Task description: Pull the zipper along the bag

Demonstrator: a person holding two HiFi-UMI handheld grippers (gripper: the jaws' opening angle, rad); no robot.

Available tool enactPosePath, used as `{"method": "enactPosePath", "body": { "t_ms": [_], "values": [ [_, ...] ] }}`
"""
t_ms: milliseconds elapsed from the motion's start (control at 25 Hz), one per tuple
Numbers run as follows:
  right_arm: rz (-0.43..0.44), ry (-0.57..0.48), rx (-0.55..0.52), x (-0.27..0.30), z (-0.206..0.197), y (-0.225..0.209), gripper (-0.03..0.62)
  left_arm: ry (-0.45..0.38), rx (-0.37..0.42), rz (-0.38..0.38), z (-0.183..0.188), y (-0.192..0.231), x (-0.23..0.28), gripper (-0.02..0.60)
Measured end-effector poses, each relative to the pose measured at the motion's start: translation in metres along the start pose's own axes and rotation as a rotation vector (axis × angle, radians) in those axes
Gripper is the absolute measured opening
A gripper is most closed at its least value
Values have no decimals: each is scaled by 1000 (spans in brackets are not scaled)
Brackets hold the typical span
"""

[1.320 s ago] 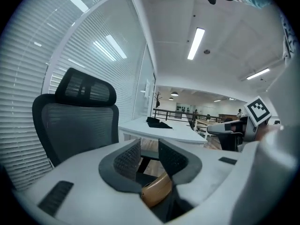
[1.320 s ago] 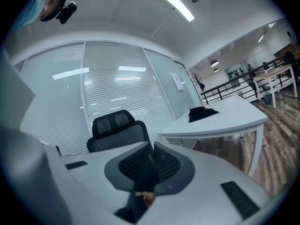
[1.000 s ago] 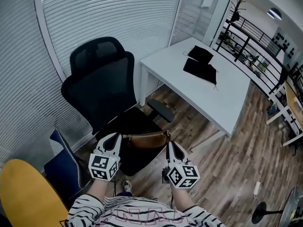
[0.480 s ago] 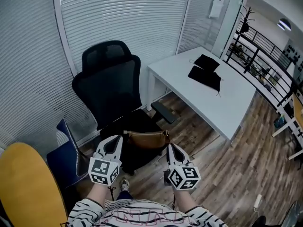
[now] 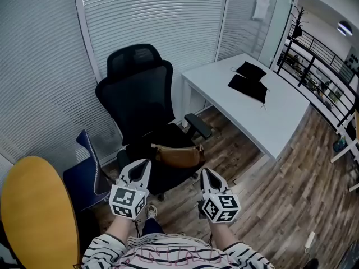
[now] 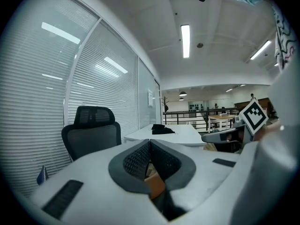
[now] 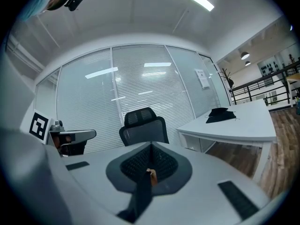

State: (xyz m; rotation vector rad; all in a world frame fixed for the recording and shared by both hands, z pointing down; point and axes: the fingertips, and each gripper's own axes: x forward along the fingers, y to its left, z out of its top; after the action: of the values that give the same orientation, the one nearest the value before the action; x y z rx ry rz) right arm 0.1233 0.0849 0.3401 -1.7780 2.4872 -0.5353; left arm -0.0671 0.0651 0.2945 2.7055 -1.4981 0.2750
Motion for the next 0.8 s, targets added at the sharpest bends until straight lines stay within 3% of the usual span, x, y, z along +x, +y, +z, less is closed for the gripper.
{"method": "enactPosePath", "body": {
  "t_ms": [800],
  "values": [
    [39, 36, -54, -55, -22, 9, 28, 9, -19, 26, -20, -51, -46, 28]
  ]
}}
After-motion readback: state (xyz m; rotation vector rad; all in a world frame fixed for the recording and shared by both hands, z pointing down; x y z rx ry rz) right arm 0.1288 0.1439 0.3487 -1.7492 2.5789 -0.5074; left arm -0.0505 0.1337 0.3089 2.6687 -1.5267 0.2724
